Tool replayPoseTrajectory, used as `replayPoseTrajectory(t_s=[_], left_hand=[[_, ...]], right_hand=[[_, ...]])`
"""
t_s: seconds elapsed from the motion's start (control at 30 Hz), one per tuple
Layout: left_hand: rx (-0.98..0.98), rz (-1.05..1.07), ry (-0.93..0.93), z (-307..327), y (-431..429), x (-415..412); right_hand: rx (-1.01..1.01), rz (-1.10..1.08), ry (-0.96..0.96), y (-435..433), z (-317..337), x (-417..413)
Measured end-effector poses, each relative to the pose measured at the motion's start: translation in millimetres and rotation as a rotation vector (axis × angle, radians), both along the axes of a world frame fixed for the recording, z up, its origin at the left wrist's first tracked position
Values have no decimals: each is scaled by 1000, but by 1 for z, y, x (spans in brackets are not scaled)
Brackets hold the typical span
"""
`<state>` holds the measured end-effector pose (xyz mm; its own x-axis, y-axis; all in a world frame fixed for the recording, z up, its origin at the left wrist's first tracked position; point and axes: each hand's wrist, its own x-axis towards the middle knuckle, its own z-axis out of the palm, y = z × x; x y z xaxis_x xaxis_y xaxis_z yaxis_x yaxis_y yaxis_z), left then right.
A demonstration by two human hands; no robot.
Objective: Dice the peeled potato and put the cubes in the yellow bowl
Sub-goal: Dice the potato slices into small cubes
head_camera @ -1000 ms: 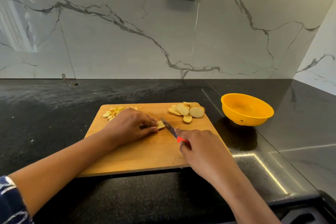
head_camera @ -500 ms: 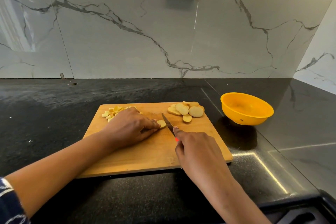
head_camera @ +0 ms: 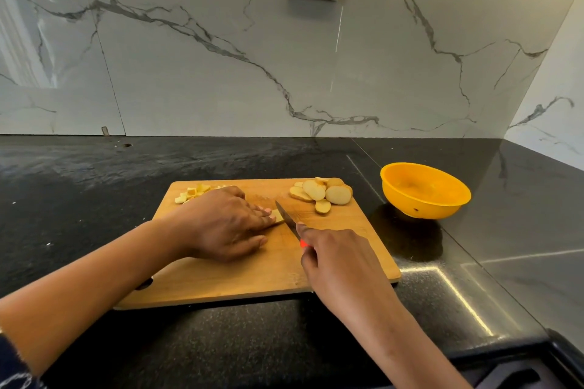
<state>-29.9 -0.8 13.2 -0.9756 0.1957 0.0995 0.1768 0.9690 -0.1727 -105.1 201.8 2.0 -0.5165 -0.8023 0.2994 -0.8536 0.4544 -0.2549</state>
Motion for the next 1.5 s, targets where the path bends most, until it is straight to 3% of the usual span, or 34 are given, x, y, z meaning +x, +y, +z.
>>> replayPoseTrajectory(t_s=[0.47,0.87,1.0,1.17,1.5], left_hand=[[28,42,-129,-3,-11,6],[70,72,-186,-12,-15,11],[84,83,-201,-14,-13,11],[286,115,-59,-16,-13,21],[248,-26,-23,-16,-21,26]], right_hand=[[43,-9,24,-7,-2,0],[244,11,94,-1,-1,10],[165,46,93,26,2,18],[29,-2,28,24,7,14],[-9,-43,29,12,4,12]])
